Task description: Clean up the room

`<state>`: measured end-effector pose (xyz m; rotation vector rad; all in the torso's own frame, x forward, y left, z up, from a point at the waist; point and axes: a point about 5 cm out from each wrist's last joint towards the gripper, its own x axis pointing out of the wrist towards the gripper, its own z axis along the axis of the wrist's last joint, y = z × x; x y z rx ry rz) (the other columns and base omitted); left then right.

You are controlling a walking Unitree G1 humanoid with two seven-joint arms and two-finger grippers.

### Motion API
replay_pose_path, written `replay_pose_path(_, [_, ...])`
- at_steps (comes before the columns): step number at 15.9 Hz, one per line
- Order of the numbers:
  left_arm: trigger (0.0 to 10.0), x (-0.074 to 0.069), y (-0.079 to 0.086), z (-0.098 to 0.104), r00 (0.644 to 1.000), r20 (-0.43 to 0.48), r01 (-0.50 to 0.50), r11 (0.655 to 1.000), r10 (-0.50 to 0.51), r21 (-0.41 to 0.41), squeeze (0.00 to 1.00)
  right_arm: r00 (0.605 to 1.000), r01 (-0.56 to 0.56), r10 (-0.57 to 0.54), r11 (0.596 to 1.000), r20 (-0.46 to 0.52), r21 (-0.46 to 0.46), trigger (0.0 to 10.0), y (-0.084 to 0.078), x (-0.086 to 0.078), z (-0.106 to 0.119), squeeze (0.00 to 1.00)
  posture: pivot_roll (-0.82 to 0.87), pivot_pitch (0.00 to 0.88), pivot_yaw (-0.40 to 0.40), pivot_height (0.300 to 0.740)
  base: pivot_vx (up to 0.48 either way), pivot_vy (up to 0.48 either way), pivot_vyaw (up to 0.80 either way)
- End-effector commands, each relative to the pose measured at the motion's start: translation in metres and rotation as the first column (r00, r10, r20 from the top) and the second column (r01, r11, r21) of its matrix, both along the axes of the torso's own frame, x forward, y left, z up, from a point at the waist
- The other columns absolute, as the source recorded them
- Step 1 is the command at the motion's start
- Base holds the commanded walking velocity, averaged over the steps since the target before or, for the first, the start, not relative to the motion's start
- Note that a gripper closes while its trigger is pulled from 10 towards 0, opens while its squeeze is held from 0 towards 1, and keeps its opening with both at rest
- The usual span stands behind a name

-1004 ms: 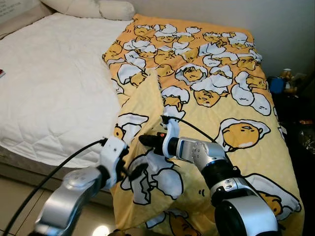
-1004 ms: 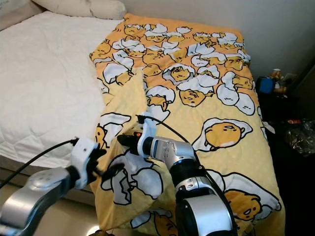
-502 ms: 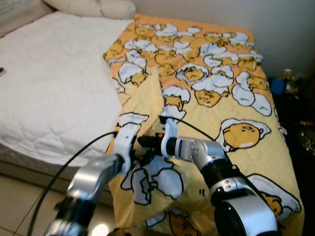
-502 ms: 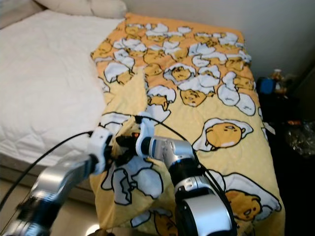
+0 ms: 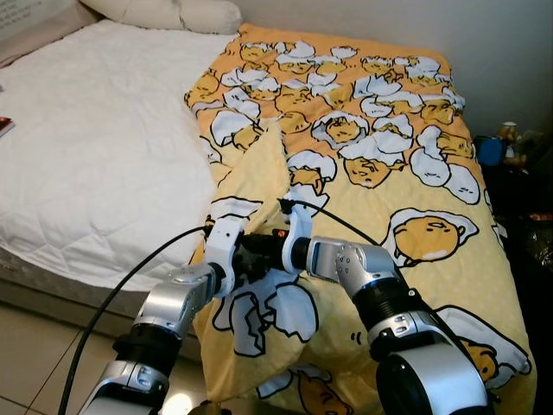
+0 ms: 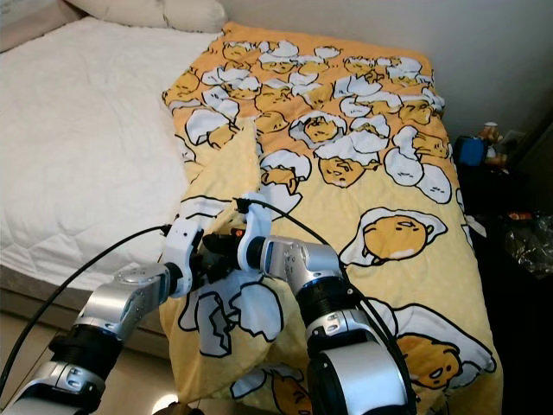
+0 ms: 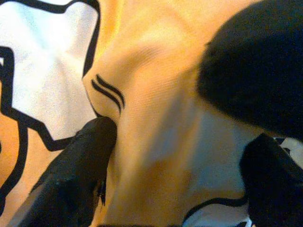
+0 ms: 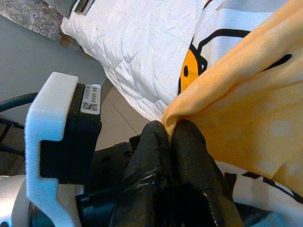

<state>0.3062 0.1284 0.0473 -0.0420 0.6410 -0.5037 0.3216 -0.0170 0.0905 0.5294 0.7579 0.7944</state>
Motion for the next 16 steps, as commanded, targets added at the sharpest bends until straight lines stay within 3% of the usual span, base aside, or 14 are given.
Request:
replay_pose_path(1, [0.0,0.005,0.001,0.003,1.000,0.019,-0.002,1.000,0.002,-0.005,0.00,0.999,-0.047,0.047,0.996,-0.005,0.081,0.0,0.031,-0.011,0.008,0.00,-0.12,0.000,-0.007,0.740,0.000,0.000,0.00])
replay_pose_path(9, [0.0,0.005,0.005,-0.003,0.998,-0.031,-0.054,0.998,0.053,-0.026,0.00,0.999,-0.044,0.044,0.997,-0.004,0.067,0.0,0.028,-0.014,0.004,0.00,-0.12,0.000,-0.001,0.740,0.000,0.000,0.00])
replay_pose_path(11, [0.0,0.004,0.004,-0.004,0.999,-0.033,-0.025,0.999,0.024,-0.022,0.00,0.999,-0.041,0.041,0.997,0.002,0.062,0.0,0.028,-0.014,0.004,0.00,-0.12,0.000,0.003,0.740,0.000,0.000,0.00])
replay_pose_path(12, [0.0,0.003,0.004,-0.002,1.000,-0.007,0.005,0.999,-0.006,-0.032,0.00,0.999,-0.043,0.042,0.998,0.009,0.047,3.0,0.027,-0.014,0.003,0.00,-0.12,0.000,0.005,0.740,0.000,0.000,0.00])
replay_pose_path(13, [0.0,0.002,0.004,-0.002,1.000,-0.003,0.007,0.999,-0.007,-0.037,0.00,0.999,-0.045,0.044,0.998,0.011,0.041,3.0,0.027,-0.014,0.002,0.00,-0.12,0.000,0.005,0.740,0.000,0.000,0.00])
replay_pose_path(14, [0.0,0.002,0.006,-0.002,1.000,0.000,0.001,0.999,-0.001,-0.043,0.00,0.998,-0.056,0.056,0.998,0.015,0.032,10.0,0.027,-0.015,0.001,0.00,-0.12,0.000,0.005,0.740,0.000,0.000,0.00])
replay_pose_path(15, [0.0,0.001,0.009,-0.001,1.000,0.003,-0.002,0.999,0.002,-0.045,0.00,0.998,-0.060,0.059,0.998,0.016,0.037,10.0,0.027,-0.016,0.001,0.00,-0.11,0.000,0.005,0.740,0.000,0.000,0.00])
replay_pose_path(16, [0.0,0.001,0.012,0.000,1.000,0.012,-0.007,0.999,0.008,-0.049,0.00,0.998,-0.060,0.059,0.997,0.024,0.038,10.0,0.026,-0.016,0.001,1.00,-0.11,0.000,0.008,0.740,0.000,0.000,0.00])
